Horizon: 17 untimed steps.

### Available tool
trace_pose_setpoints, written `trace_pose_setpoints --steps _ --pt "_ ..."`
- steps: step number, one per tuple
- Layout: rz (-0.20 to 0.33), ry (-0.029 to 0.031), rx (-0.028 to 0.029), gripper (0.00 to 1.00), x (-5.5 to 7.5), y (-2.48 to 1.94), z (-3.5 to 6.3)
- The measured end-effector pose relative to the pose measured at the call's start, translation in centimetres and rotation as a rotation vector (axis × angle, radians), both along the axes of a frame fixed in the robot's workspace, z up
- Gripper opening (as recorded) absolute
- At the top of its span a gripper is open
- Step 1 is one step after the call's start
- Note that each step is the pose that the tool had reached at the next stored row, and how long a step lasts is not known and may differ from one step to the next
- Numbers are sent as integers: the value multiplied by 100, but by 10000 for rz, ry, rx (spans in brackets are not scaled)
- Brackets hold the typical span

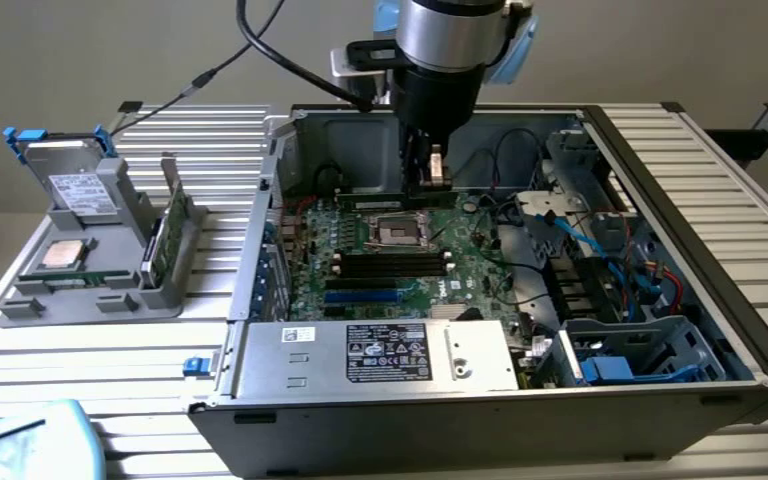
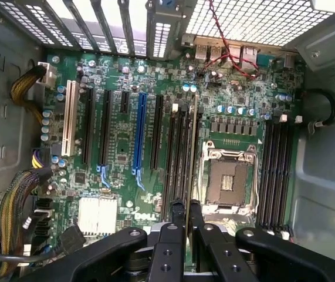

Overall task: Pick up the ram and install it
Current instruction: 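Pick up the ram and move it above insertion slot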

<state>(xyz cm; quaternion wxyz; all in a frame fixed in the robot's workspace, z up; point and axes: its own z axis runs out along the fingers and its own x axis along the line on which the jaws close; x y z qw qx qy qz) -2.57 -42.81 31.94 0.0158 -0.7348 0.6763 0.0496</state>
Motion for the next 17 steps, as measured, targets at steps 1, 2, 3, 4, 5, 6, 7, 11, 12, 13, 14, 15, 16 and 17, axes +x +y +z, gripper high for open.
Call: trace_pose_setpoints --steps 1,2,3,4,5,6,7,11,12,13,14,15,16,17 --pt "-2 8 -30 14 1 15 -7" --pt "-1 15 -55 14 3 29 -16" --pt "-1 24 -84 14 3 44 -24" --pt "-1 33 -113 14 4 61 -32" --pt "-2 41 -141 14 5 77 -41" --pt "-2 51 -168 14 6 93 -50" --pt "-2 60 -191 14 9 108 -59" --pt "-2 104 -292 14 43 153 -85" --pt "-2 116 -315 14 54 162 -88" --pt "-1 130 -339 14 65 170 -90" --pt "-2 152 -359 14 76 176 -91" --pt "-1 179 -376 14 85 181 -92" --pt "-3 198 -387 14 89 185 -93" --pt "-7 208 -399 14 92 190 -93"
